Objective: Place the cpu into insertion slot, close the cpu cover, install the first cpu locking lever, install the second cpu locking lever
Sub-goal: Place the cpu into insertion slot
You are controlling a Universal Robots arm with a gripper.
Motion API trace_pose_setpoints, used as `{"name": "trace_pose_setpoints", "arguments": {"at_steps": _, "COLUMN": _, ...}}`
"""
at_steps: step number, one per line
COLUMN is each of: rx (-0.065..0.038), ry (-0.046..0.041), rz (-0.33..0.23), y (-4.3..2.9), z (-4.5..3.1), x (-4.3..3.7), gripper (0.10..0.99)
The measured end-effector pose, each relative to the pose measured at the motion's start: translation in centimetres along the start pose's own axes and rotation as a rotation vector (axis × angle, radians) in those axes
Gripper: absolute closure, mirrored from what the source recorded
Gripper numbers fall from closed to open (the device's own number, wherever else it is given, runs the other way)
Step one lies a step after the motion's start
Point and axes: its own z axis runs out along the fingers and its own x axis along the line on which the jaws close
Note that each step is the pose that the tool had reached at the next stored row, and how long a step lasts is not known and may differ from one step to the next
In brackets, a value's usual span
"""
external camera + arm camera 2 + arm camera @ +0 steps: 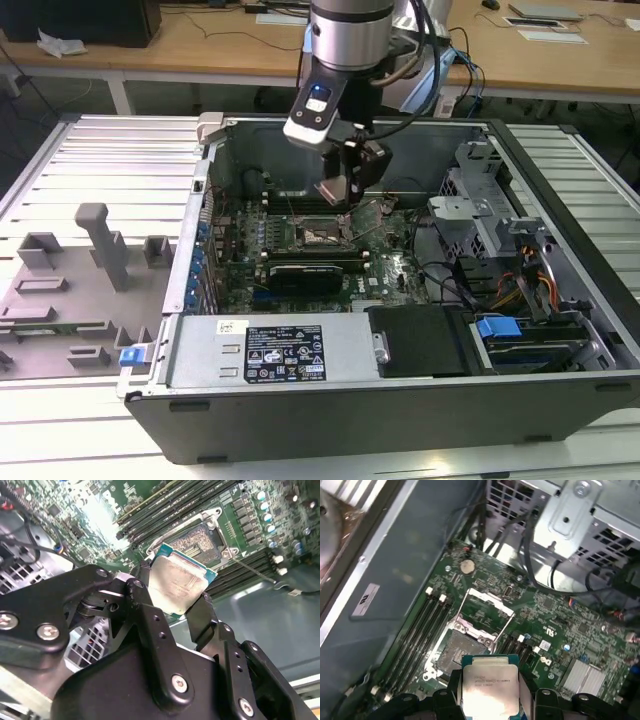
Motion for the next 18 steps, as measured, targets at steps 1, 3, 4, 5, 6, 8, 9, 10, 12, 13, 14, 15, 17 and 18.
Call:
{"name": "trace_pose_setpoints", "arguments": {"at_steps": 1, "rx": 0.0, "ry": -0.0014, "rz": 0.015, "y": -0.01, "z": 0.05, "x": 0.0, "gripper": 0.545}}
{"name": "trace_pose_setpoints", "arguments": {"at_steps": 3, "rx": 0.0, "ry": -0.0075, "rz": 0.078, "y": -0.03, "z": 0.28, "x": 0.0, "gripper": 0.545}}
{"name": "trace_pose_setpoints", "arguments": {"at_steps": 4, "rx": -0.001, "ry": -0.0093, "rz": 0.097, "y": -0.03, "z": 0.34, "x": 0.0, "gripper": 0.545}}
{"name": "trace_pose_setpoints", "arguments": {"at_steps": 5, "rx": -0.001, "ry": -0.0127, "rz": 0.133, "y": -0.04, "z": 0.46, "x": 0.0, "gripper": 0.545}}
{"name": "trace_pose_setpoints", "arguments": {"at_steps": 6, "rx": -0.001, "ry": -0.0164, "rz": 0.174, "y": -0.05, "z": 0.58, "x": 0.0, "gripper": 0.545}}
{"name": "trace_pose_setpoints", "arguments": {"at_steps": 8, "rx": -0.001, "ry": -0.0218, "rz": 0.231, "y": -0.07, "z": 0.74, "x": -0.01, "gripper": 0.545}}
{"name": "trace_pose_setpoints", "arguments": {"at_steps": 9, "rx": -0.002, "ry": -0.0235, "rz": 0.248, "y": -0.07, "z": 0.8, "x": -0.01, "gripper": 0.545}}
{"name": "trace_pose_setpoints", "arguments": {"at_steps": 10, "rx": -0.002, "ry": -0.0249, "rz": 0.263, "y": -0.08, "z": 0.84, "x": -0.01, "gripper": 0.545}}
{"name": "trace_pose_setpoints", "arguments": {"at_steps": 12, "rx": -0.002, "ry": -0.031, "rz": 0.324, "y": -0.09, "z": 0.99, "x": -0.01, "gripper": 0.545}}
{"name": "trace_pose_setpoints", "arguments": {"at_steps": 13, "rx": -0.002, "ry": -0.0328, "rz": 0.34, "y": -0.09, "z": 1.04, "x": -0.01, "gripper": 0.545}}
{"name": "trace_pose_setpoints", "arguments": {"at_steps": 14, "rx": -0.002, "ry": -0.0343, "rz": 0.355, "y": -0.1, "z": 1.08, "x": -0.01, "gripper": 0.545}}
{"name": "trace_pose_setpoints", "arguments": {"at_steps": 15, "rx": -0.002, "ry": -0.0365, "rz": 0.375, "y": -0.1, "z": 1.13, "x": -0.01, "gripper": 0.545}}
{"name": "trace_pose_setpoints", "arguments": {"at_steps": 17, "rx": -0.002, "ry": -0.0402, "rz": 0.412, "y": -0.11, "z": 1.22, "x": -0.01, "gripper": 0.545}}
{"name": "trace_pose_setpoints", "arguments": {"at_steps": 18, "rx": -0.002, "ry": -0.0422, "rz": 0.432, "y": -0.11, "z": 1.27, "x": -0.01, "gripper": 0.545}}
